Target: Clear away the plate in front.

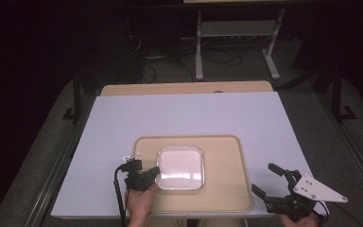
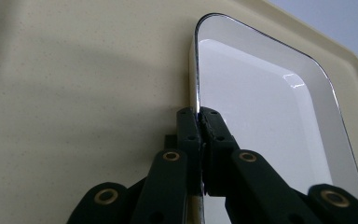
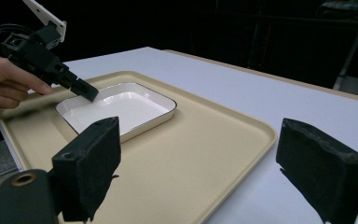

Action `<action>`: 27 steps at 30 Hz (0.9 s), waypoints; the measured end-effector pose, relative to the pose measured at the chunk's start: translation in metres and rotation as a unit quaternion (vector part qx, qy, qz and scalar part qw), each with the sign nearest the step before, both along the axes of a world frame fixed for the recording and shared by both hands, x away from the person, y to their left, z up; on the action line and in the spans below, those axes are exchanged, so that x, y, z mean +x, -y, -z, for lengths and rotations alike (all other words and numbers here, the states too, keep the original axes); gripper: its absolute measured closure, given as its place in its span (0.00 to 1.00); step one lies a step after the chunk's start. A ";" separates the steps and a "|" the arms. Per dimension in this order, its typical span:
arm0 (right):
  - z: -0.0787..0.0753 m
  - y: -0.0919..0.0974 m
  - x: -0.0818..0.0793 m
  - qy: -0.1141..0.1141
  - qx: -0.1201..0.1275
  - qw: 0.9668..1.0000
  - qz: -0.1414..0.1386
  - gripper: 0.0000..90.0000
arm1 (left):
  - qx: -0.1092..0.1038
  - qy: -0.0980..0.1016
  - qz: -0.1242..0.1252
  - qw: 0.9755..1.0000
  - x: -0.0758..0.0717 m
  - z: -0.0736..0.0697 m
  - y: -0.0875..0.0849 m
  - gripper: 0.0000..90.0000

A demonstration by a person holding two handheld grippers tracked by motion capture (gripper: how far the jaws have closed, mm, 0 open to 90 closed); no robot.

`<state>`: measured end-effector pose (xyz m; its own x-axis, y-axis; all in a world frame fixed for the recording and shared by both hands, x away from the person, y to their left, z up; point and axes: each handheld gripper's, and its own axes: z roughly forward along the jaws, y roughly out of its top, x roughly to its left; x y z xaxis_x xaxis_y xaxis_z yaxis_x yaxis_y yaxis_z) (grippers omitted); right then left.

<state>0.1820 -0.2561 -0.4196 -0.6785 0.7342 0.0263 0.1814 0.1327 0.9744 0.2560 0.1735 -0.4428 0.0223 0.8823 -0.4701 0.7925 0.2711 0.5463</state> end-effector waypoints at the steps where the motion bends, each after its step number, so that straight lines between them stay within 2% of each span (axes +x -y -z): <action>1: 0.000 0.000 0.000 0.000 0.000 1.000 0.000 0.14 | 0.002 0.002 0.000 1.000 -0.001 0.000 0.001 0.97; 21: 0.000 -0.003 0.001 -0.001 -0.007 1.000 0.001 0.14 | -0.015 0.014 -0.017 1.000 -0.009 0.004 0.005 0.96; 27: -0.001 -0.003 0.001 0.000 -0.009 1.000 0.002 0.14 | -0.018 0.016 -0.009 1.000 -0.010 0.005 0.004 0.96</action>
<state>0.1827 -0.2528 -0.4190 -0.6758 0.7369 0.0141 0.1826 0.1489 0.9718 0.2457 0.1692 -0.4474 0.0217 0.8651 -0.5012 0.7695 0.3056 0.5608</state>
